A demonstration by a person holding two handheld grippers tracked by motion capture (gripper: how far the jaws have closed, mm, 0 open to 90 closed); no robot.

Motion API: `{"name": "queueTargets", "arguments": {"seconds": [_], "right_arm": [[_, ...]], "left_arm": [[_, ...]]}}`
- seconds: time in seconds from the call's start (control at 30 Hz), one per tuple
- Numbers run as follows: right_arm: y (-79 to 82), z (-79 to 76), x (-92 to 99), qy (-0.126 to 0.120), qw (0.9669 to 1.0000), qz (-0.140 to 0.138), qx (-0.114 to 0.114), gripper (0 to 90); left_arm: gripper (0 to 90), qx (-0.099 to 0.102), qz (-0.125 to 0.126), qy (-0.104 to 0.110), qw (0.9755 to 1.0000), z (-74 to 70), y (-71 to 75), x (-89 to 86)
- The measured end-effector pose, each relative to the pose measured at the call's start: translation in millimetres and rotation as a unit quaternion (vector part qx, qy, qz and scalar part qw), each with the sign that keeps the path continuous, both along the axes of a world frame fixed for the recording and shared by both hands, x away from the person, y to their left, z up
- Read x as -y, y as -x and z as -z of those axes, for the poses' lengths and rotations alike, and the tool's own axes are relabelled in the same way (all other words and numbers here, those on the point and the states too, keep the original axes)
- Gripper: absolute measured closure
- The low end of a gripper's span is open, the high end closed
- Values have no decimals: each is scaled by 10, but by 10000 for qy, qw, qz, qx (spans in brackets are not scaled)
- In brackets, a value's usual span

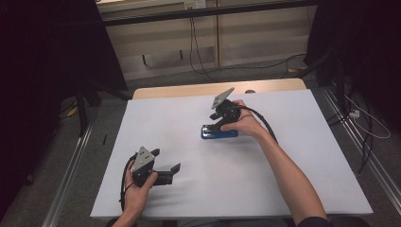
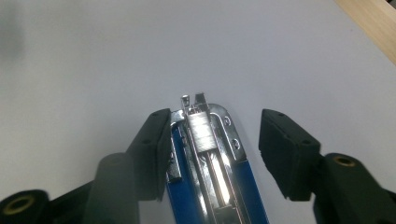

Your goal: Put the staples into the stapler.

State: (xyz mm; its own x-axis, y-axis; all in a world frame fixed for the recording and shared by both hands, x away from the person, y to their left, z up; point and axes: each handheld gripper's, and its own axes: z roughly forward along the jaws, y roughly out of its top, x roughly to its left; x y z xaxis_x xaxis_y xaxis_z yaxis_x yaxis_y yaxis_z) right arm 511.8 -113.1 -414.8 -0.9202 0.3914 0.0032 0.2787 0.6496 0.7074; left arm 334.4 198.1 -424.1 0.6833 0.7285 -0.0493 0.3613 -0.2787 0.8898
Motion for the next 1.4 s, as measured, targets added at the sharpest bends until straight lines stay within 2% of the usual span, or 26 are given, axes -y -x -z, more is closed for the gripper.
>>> {"name": "queueTargets", "arguments": {"seconds": [0.07,0.33,0.63,0.7,0.8,0.87,0.97,1.07,1.23,1.33,1.37,1.4], "right_arm": [[6,16,9,-15,9998,168,-107,369],[26,14,52,-220,9979,600,-76,179],[97,37,119,-339,9954,889,-59,98],[114,36,128,-401,9941,1011,-31,80],[137,30,135,-395,9910,1271,127,73],[145,11,150,-486,9894,1360,132,68],[168,-9,189,-631,9856,1558,154,54],[191,-2,238,-709,9809,1808,83,81],[206,1,316,-880,9747,2054,34,73],[237,-9,346,-928,9723,2143,98,67],[251,-10,356,-964,9712,2175,105,67],[275,-10,371,-972,9712,2173,104,79]], "left_arm": [[38,-7,-2,-20,10000,-3,-7,-3],[37,-20,-13,-37,10000,7,-11,-14],[37,-5,-15,3,10000,0,-7,-12],[37,-14,-9,8,10000,1,-13,-15],[39,-44,-30,24,10000,4,-30,-14],[39,-61,-47,7,10000,7,-38,-19],[39,-46,-59,24,10000,10,-46,-21],[39,-74,-67,24,9999,12,-41,-29],[39,-87,-123,54,9999,19,-58,-45],[39,-114,-135,30,9998,27,-62,-53],[39,-126,-151,80,9998,32,-61,-55],[39,-134,-146,63,9998,27,-61,-66]]}}
